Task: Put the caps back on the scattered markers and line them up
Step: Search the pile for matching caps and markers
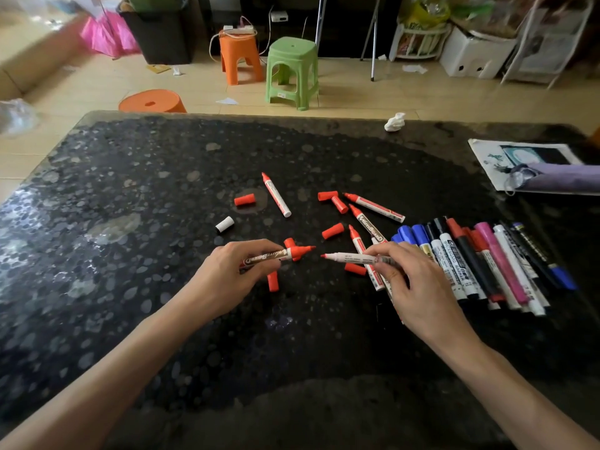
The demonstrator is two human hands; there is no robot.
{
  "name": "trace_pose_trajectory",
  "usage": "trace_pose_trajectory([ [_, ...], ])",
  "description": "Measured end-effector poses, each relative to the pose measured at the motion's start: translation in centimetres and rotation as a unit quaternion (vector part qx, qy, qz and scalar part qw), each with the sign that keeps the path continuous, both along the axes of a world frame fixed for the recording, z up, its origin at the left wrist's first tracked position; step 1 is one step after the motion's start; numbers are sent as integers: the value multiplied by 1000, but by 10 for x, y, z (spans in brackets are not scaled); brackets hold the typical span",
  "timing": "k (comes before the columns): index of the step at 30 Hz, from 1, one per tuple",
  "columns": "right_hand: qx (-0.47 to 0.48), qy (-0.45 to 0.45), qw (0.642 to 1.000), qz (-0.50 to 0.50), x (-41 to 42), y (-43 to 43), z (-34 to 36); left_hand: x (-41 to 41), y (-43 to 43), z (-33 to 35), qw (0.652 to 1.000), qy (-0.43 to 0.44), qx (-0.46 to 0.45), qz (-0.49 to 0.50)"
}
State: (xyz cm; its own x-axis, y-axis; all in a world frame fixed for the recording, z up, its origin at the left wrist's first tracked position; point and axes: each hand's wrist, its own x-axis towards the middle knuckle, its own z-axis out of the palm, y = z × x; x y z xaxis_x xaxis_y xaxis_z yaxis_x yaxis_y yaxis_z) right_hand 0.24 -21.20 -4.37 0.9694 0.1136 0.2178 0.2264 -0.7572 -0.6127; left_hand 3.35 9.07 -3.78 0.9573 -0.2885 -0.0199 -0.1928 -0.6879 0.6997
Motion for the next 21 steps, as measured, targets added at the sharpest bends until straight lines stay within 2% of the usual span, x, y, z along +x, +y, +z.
trace_pose_trajectory([
  [7, -4, 14, 999, -33, 0, -3, 1, 1, -5, -4, 999, 21, 26, 41],
  [10, -29, 36, 998, -31, -1, -3, -3, 3, 0, -8, 987, 47, 122, 93],
  [12, -42, 46, 998, -27, -1, -3, -5, 3, 7, -12, 969, 10, 210, 127],
  [14, -49, 50, 997, -26, 0, -3, -7, 2, 14, -17, 959, -30, 251, 130],
  [18, -70, 45, 996, -33, 1, -3, -10, 0, 14, -25, 961, -37, 251, 114],
  [21, -83, 42, 995, -46, 2, -4, -11, 3, 6, -22, 972, -111, 174, 110],
])
